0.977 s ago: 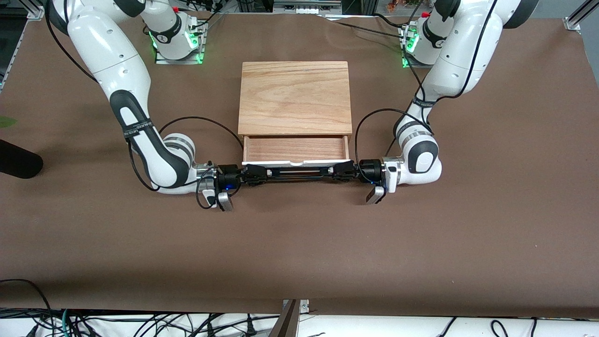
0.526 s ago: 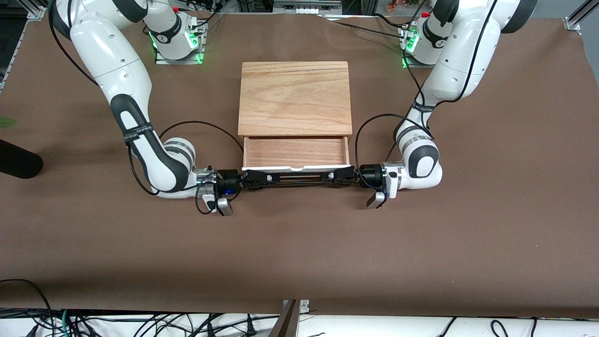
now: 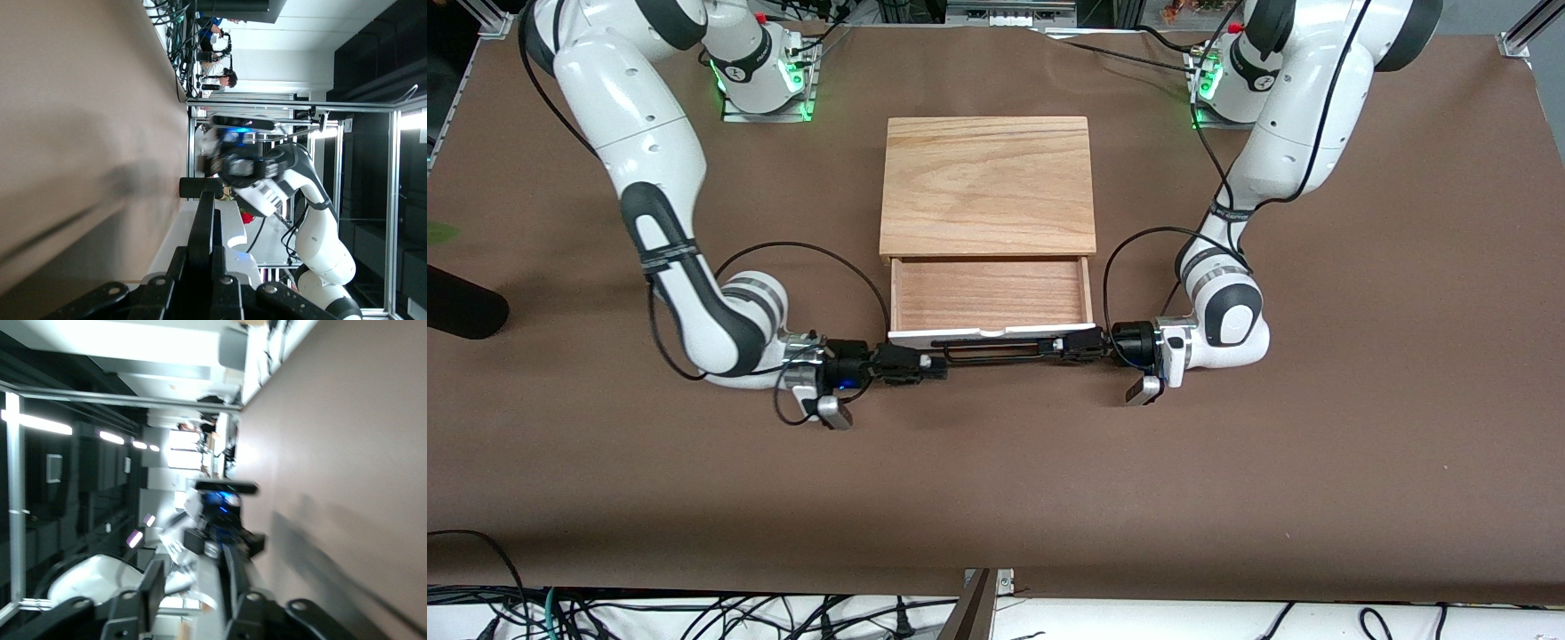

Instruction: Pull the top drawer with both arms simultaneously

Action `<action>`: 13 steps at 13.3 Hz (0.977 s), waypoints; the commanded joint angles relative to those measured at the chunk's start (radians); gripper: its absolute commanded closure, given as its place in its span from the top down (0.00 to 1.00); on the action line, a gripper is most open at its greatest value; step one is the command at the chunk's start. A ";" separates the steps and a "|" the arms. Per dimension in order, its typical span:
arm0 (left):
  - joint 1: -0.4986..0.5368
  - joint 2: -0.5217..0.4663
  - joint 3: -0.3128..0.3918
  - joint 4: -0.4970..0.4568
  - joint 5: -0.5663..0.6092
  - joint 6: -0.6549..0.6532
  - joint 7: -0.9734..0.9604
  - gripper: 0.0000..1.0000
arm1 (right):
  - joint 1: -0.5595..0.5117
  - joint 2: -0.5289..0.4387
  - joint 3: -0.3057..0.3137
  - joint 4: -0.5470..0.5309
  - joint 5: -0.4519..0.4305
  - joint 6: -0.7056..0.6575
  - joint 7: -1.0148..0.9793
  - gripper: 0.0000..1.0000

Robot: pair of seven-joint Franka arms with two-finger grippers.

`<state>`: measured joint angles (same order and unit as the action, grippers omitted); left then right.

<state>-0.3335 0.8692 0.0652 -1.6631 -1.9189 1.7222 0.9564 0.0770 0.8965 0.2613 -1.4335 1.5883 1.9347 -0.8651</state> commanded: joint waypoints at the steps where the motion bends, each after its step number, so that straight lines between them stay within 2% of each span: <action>1: 0.011 0.054 0.054 0.032 -0.091 0.070 -0.007 0.00 | -0.013 -0.013 0.013 0.018 0.016 -0.013 0.024 1.00; 4: 0.013 0.044 0.054 0.029 -0.095 0.070 -0.002 0.00 | -0.013 -0.050 0.000 0.016 -0.010 -0.014 0.110 1.00; 6: 0.024 0.010 0.051 -0.004 -0.080 0.068 -0.004 0.27 | -0.013 -0.102 -0.017 0.018 -0.153 -0.014 0.259 1.00; 7: 0.025 -0.013 0.048 -0.030 -0.078 0.069 -0.002 0.78 | -0.014 -0.125 -0.030 0.016 -0.212 -0.014 0.300 1.00; 8: 0.025 -0.036 0.045 -0.050 -0.078 0.071 -0.002 1.00 | -0.016 -0.152 -0.037 0.012 -0.255 -0.020 0.320 1.00; 11: 0.028 -0.070 0.044 -0.069 -0.078 0.073 -0.021 1.00 | -0.016 -0.211 -0.083 0.008 -0.445 -0.059 0.394 1.00; 13: 0.030 -0.125 0.044 -0.098 -0.072 0.109 -0.089 1.00 | -0.016 -0.269 -0.096 -0.001 -0.647 -0.059 0.461 1.00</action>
<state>-0.2942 0.8373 0.1099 -1.6855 -1.9698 1.7822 0.9137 0.0621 0.6963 0.1776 -1.3996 1.0796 1.8862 -0.4622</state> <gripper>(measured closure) 0.137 0.000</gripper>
